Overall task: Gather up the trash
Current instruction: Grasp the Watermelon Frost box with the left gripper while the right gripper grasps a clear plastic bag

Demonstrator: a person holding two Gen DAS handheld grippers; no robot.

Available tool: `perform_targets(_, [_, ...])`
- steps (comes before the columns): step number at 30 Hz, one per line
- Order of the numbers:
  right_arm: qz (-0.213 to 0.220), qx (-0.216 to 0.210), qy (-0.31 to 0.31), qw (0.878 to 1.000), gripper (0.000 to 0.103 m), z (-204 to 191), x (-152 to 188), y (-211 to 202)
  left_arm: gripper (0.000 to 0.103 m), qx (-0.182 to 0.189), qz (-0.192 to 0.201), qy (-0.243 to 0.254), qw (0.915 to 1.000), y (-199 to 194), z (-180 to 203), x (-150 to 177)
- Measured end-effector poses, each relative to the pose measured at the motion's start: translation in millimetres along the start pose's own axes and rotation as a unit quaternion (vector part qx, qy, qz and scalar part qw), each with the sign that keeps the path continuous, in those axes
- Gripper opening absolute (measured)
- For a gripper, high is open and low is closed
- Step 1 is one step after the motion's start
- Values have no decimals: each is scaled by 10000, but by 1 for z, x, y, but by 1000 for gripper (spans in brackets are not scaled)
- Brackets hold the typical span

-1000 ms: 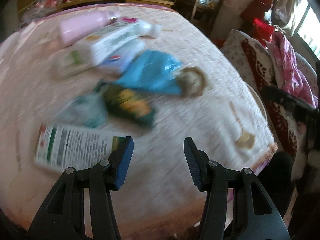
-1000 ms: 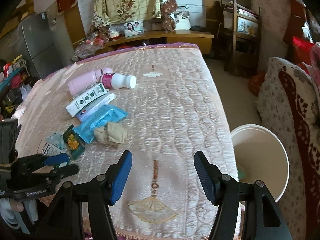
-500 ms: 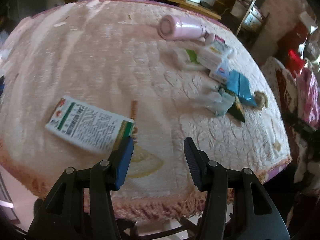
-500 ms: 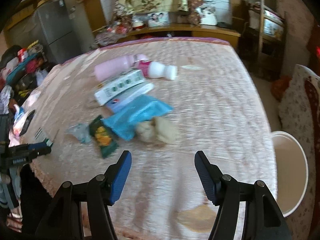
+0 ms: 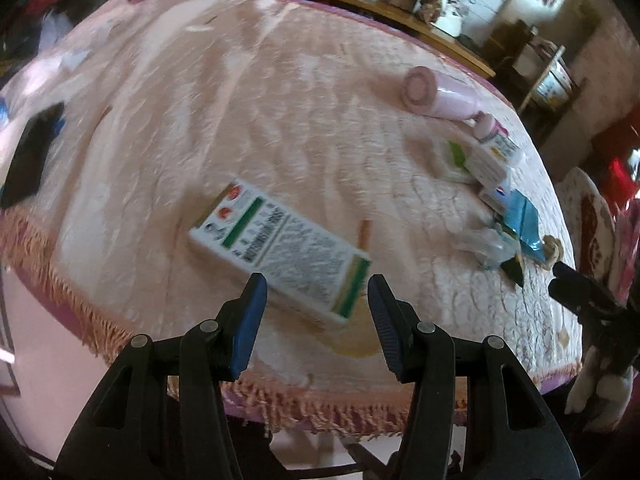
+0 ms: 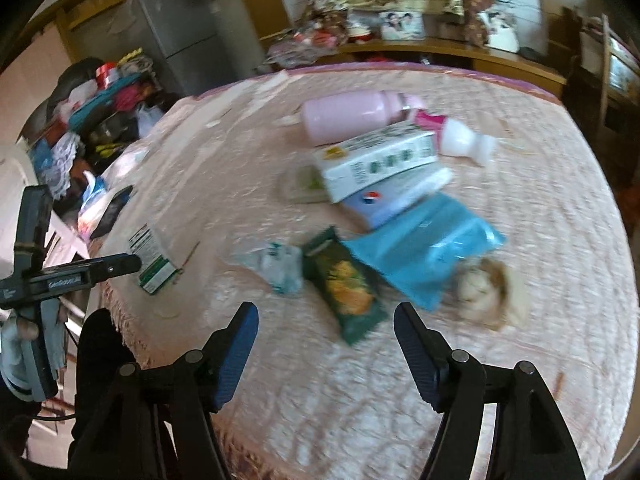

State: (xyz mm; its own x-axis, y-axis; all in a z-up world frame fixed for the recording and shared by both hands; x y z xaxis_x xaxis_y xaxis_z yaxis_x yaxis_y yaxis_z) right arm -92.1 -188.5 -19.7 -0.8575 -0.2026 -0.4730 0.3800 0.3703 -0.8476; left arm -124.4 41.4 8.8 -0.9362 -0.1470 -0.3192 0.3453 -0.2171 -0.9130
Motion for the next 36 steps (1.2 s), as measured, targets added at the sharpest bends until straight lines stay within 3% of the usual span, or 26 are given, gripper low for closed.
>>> perform_targets(14, [-244, -200, -337, 9989, 68, -22, -15, 37, 51, -381, 101, -455, 9982, 2, -54, -9])
perform_targets(18, [-279, -176, -397, 9987, 68, -25, -17, 41, 51, -62, 65, -593, 9982, -2, -61, -10])
perform_targets(25, [-311, -147, -474, 9983, 68, -30, -21, 47, 51, -409, -206, -529, 9976, 7, -77, -2])
perform_targets(29, [-329, -135, -538, 9979, 68, -34, -23, 53, 51, -407, -134, -438, 9981, 19, -73, -20])
perform_targets(33, [-324, -133, -595, 9976, 68, -37, -27, 60, 51, -134, 51, -301, 9994, 31, -59, -53])
perform_targets(36, [-297, -85, -588, 9978, 68, -38, -30, 64, 51, 456, 57, -350, 9983, 34, -47, -72])
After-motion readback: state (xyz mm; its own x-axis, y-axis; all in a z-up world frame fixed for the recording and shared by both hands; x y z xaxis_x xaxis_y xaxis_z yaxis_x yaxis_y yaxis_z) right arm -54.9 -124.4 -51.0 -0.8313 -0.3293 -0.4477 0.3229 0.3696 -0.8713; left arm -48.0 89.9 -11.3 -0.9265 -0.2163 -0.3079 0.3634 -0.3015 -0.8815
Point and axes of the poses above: each gripper's, at about its wrist camera, not at the fingertips, and y roughly the way its jaws point, z to its right, x to its underside, the point moved 5 cm from there along y, roughly the way its jaws point, and after that the axes turned 8 degrees about -z, right-handed, at the moved point
